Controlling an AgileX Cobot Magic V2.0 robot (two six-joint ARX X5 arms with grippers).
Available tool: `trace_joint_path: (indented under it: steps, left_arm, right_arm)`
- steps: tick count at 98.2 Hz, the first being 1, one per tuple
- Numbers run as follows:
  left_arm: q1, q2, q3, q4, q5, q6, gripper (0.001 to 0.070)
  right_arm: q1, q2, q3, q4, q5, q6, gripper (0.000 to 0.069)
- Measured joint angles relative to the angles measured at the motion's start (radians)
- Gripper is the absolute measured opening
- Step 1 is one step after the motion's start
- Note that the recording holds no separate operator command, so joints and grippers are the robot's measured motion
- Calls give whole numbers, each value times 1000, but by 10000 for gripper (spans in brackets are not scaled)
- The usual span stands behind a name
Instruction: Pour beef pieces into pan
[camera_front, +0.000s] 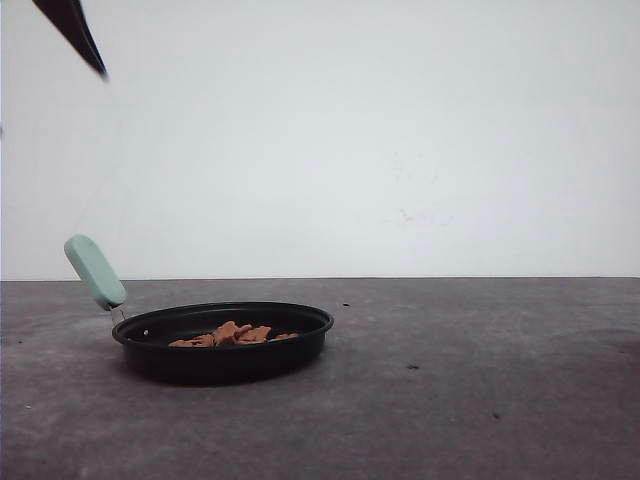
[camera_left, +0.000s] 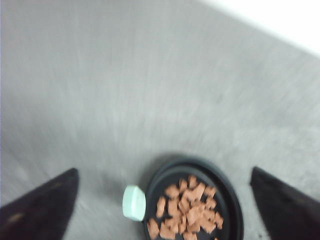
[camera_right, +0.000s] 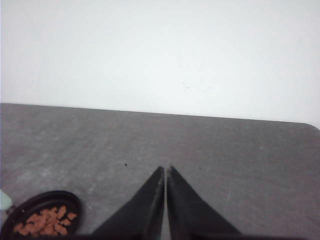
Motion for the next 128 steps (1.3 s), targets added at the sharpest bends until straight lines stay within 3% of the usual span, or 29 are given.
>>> trace_joint_path:
  steps: [7, 18, 28, 37, 45, 58, 128]
  left_arm:
    - [0, -91, 0, -28, -18, 50, 446]
    - [0, -221, 0, -71, -72, 115, 136]
    - [0, -328, 0, -95, -144, 188, 38]
    - [0, -414, -16, -97, -163, 253, 25]
    - [0, -480, -44, -102, -176, 278, 24]
    - [0, -513, -56, -143, -211, 285, 24]
    - [0, -546, -58, -158, -211, 285, 24]
  right_arm:
    - [0, 0, -14, 3, 0, -20, 5]
    - [0, 0, -46, 29, -1, -49, 5]
    - [0, -14, -99, 87, -2, -66, 5]
    - [0, -42, -163, 159, -2, -77, 5]
    - [0, -68, -212, 219, -2, -82, 5]
    - [0, -71, -236, 212, -7, -83, 5]
    - [0, -72, -236, 207, -8, -71, 5]
